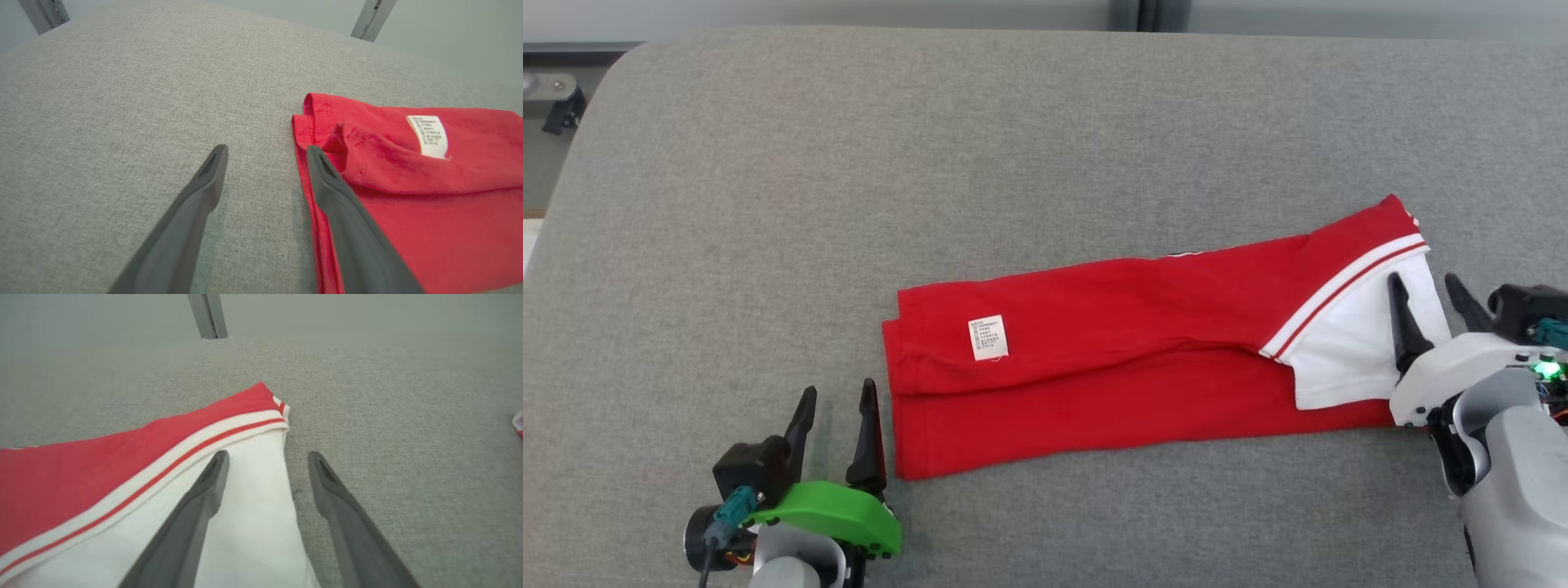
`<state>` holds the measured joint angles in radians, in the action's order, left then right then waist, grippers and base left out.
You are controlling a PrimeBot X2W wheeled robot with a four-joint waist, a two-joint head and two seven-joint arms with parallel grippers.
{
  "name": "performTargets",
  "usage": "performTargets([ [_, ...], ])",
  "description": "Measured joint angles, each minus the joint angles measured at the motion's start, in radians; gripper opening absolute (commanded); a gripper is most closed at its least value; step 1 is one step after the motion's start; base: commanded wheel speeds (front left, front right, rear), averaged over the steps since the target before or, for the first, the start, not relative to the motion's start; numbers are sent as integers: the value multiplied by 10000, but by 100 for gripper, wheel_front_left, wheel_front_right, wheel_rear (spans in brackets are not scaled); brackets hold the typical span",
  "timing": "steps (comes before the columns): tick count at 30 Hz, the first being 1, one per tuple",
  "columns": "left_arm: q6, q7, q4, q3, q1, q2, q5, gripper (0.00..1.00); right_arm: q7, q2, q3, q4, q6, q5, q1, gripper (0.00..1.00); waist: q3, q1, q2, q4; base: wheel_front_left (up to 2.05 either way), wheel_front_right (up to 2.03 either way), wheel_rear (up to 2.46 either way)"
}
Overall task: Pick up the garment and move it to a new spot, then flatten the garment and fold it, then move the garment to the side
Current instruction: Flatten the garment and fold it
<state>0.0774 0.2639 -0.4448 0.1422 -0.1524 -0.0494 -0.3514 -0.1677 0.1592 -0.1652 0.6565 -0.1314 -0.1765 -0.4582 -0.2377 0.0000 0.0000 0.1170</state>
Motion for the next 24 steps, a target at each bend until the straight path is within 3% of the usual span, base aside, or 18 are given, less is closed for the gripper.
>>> performTargets([
  [5, -73, 0, 27, 198, -96, 0, -127, 100, 617, -6, 297, 1170, 0, 215, -46, 100, 2, 0, 0, 220, 0, 0, 0],
  [6, -77, 0, 35, 213, -112, 0, -150, 100, 667, 8, 359, 1287, 0, 163, -54, 86, 0, 0, 0, 241, 0, 0, 0],
  [7, -90, 0, 52, 222, -118, 0, -159, 100, 675, 65, 399, 1402, 0, 123, -81, 16, -1, 0, 0, 256, 0, 0, 0],
  [8, -104, 0, 65, 230, -119, 0, -159, 100, 625, 121, 357, 1513, 0, 29, -101, 0, -4, 0, 0, 253, 0, 0, 0],
  [13, -117, 0, 111, 203, -118, 0, -119, 100, -188, 303, -353, 1962, -23, -67, -194, 0, -11, 0, 0, 102, 0, 0, 0],
  [17, -115, 0, 113, 232, -119, 2, -81, 100, -805, 648, -1705, 1964, -2, 257, -242, 0, 36, 0, 0, -87, 0, 0, 0],
  [21, -115, 0, 92, 238, -118, 0, -81, 100, -924, 426, -2502, 1039, -2, 767, -243, 0, 139, 0, 0, -311, 0, 0, 0],
  [24, -100, 0, 67, 299, -117, 2, -61, 100, -940, 8, -2372, -165, -2, 895, -168, 0, 218, 0, 0, -495, 0, 0, 0],
])
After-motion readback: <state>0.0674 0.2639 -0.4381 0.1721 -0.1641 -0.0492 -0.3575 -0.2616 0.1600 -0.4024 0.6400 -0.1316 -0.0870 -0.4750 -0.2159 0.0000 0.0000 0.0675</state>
